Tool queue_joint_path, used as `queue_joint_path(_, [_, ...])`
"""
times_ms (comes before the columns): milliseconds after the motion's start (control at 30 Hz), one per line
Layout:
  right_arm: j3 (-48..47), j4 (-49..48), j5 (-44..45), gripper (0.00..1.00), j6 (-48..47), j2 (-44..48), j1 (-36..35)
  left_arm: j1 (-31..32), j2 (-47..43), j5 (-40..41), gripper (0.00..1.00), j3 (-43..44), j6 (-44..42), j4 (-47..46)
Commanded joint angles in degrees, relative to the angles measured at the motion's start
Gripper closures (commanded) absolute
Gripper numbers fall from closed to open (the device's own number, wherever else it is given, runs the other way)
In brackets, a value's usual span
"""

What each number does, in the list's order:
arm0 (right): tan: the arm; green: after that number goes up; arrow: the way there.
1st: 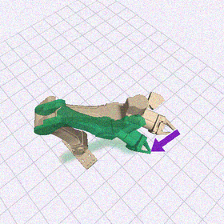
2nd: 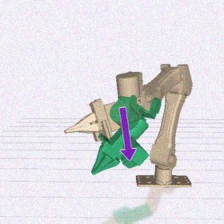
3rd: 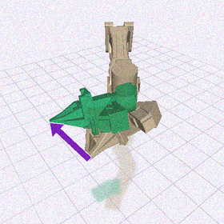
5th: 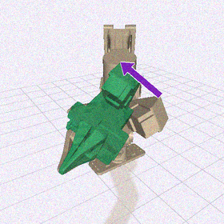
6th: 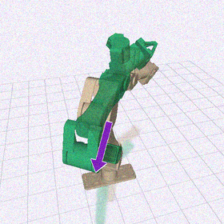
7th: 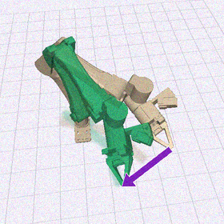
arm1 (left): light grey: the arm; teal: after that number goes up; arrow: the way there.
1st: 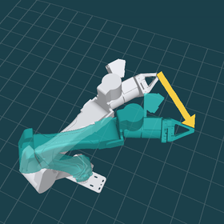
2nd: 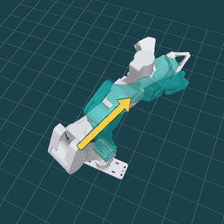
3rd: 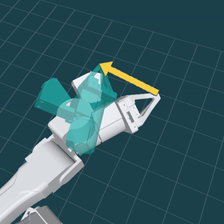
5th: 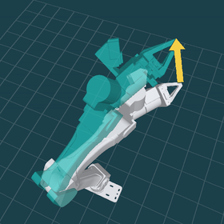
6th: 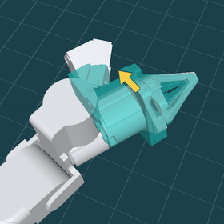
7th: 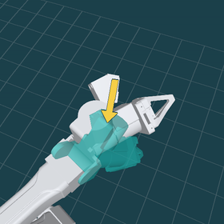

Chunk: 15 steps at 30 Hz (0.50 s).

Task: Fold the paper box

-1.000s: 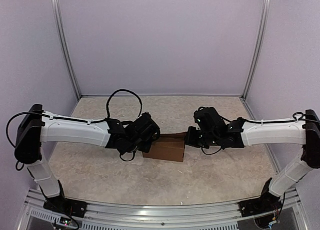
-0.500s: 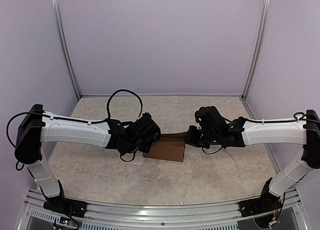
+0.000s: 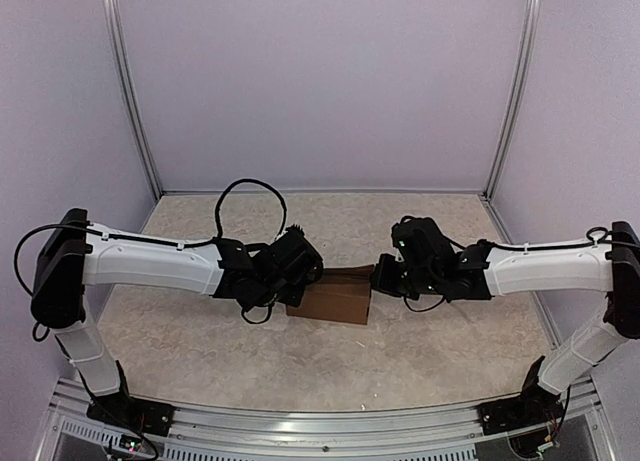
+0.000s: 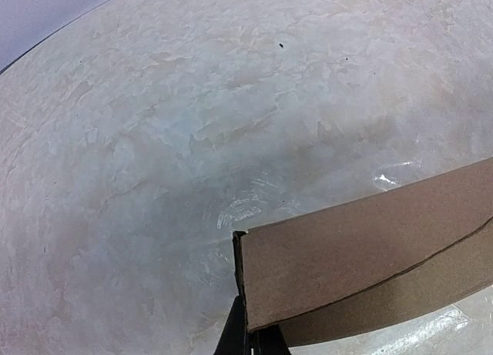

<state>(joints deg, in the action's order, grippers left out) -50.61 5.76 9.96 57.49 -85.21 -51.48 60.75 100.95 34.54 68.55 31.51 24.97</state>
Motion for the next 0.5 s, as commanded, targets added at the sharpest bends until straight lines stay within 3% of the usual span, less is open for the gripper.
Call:
queue_joint_path(0, [2.36, 1.23, 1.19, 1.00, 0.00, 0.32, -1.72, 0.87, 1.62, -2.19, 1.00, 1.26, 0.40, -0.10])
queue_joint_path(467, [6.07, 1.53, 6.40, 1.00, -0.35, -0.69, -5.82, 1.36, 1.82, -2.12, 1.00, 1.65, 0.57, 0.53])
